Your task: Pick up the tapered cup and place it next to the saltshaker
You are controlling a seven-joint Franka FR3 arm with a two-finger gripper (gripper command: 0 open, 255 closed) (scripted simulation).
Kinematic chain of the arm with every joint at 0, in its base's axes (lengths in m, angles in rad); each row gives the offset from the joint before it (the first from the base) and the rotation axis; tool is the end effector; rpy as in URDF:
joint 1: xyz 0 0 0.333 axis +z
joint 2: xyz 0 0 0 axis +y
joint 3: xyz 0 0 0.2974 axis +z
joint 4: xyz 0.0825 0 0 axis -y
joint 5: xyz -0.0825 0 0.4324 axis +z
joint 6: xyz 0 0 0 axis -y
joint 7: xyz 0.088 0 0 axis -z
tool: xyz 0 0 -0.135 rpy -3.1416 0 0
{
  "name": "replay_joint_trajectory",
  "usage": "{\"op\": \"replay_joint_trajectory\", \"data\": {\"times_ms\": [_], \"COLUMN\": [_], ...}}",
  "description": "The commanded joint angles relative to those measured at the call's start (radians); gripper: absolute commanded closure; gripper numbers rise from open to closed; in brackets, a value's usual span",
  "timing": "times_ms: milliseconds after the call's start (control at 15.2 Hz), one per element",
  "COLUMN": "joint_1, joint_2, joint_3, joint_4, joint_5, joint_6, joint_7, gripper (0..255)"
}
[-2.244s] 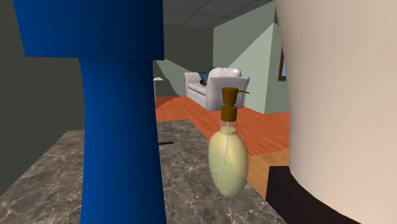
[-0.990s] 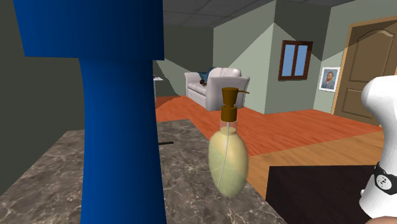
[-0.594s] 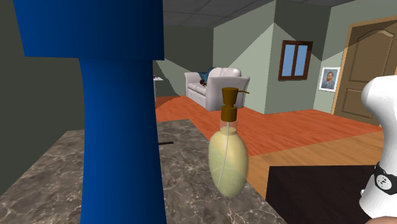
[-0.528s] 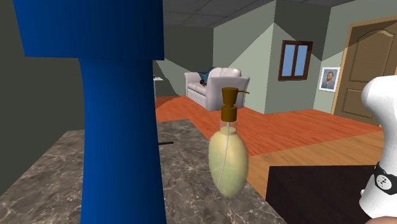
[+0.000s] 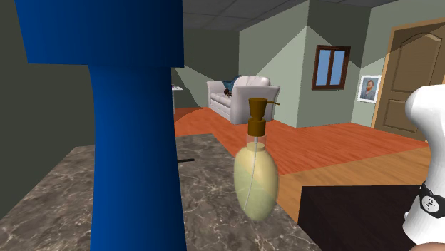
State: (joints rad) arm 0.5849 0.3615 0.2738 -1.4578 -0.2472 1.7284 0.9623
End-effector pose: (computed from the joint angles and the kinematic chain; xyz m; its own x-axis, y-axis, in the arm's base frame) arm 0.4926 0.4945 0.4221 0.9954 -0.0628 0.0731 -0.0730 -0.9864 0.1472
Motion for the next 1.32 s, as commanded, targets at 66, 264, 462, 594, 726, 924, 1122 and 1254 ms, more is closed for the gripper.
{"op": "replay_joint_trajectory", "data": {"times_ms": [66, 264, 462, 594, 726, 924, 1122, 1254], "joint_1": [-0.002, -0.003, -0.004, -0.005, -0.005, -0.005, -0.005, -0.005], "joint_2": [0.002, 0.007, 0.014, 0.02, 0.027, 0.038, 0.048, 0.049], "joint_3": [-0.001, -0.002, -0.004, -0.005, -0.006, -0.008, -0.01, -0.01], "joint_4": [-0.04, -0.072, -0.102, -0.121, -0.138, -0.162, -0.18, -0.18], "joint_5": [-0.002, -0.006, -0.01, -0.013, -0.016, -0.022, -0.027, -0.027], "joint_6": [0.041, 0.079, 0.115, 0.138, 0.162, 0.196, 0.223, 0.223], "joint_7": [0.008, 0.015, 0.022, 0.026, 0.031, 0.039, 0.045, 0.045], "gripper": [255, 255, 255, 255, 255, 255, 255, 255]}}
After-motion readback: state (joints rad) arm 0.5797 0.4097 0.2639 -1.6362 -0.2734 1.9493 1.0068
